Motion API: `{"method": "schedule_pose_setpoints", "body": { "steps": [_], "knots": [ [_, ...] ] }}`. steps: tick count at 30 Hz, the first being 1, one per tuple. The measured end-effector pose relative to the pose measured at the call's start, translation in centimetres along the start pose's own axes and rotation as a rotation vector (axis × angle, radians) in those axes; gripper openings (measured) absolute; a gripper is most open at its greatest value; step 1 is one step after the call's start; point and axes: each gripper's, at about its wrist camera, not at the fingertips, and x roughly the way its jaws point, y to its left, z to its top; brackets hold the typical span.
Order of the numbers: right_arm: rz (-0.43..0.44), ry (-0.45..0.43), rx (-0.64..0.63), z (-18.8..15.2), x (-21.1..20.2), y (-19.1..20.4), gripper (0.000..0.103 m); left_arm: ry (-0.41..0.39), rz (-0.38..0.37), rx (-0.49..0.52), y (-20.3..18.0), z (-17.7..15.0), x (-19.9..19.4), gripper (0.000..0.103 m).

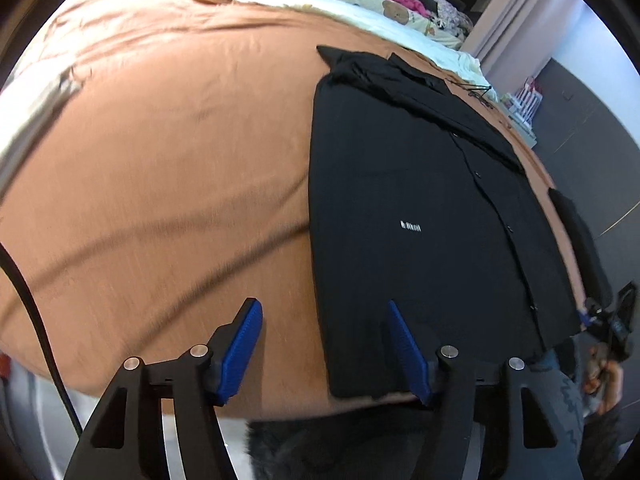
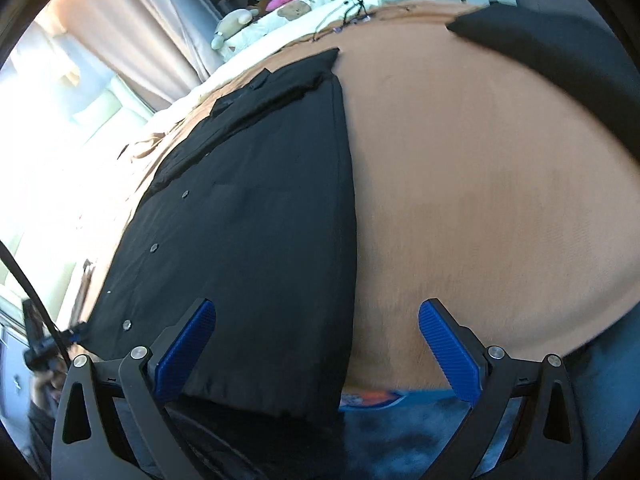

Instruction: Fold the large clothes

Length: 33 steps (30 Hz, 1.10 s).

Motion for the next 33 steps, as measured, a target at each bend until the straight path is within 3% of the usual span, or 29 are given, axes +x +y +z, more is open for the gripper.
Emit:
{"method": "schedule_pose_setpoints", "body": {
  "steps": [7, 12, 14, 17, 20, 21, 23, 26, 33],
  "knots": [
    [0.155, 0.009, 0.095, -1.4, -0.4, -2.1, 0.102, 0.037, -0.124, -0.102, 1.0, -1.2, 0.6, 0.058],
    [0.258, -0.017, 0.188, -1.3, -0.3, -3.6, 0.094, 0.066, -0.21, -0.175, 1.5, -0.4, 1.6, 0.048],
    [0.288, -0.023, 0.234, -1.1, 0.1, -4.3, 0.078, 0.077, -0.234, -0.193, 1.4, 0.1, 2.3, 0.045],
    [0.317, -0.036, 0.317, -1.4, 1.4, -5.3, 0.076, 0.084, -0.277, -0.235, 1.5, 0.7, 3.4, 0.044],
    [0.345, -0.052, 0.37, -1.4, 2.0, -5.9, 0.063, 0.087, -0.298, -0.261, 1.5, 0.6, 3.7, 0.042],
    [0.352, -0.053, 0.383, -1.9, 2.1, -6.2, 0.057, 0.087, -0.298, -0.265, 1.6, 0.6, 3.5, 0.035],
    [0.38, -0.046, 0.406, -3.0, 2.3, -6.6, 0.028, 0.098, -0.303, -0.293, 2.1, 0.2, 3.3, 0.019],
    [0.366, -0.022, 0.374, -3.4, 2.6, -6.5, 0.007, 0.082, -0.328, -0.325, 2.6, -0.4, 2.6, 0.011],
    [0.391, -0.112, 0.264, -1.6, -2.2, -3.8, 0.002, -0.017, -0.336, -0.275, 0.9, -0.1, -2.0, 0.008]
  ]
}}
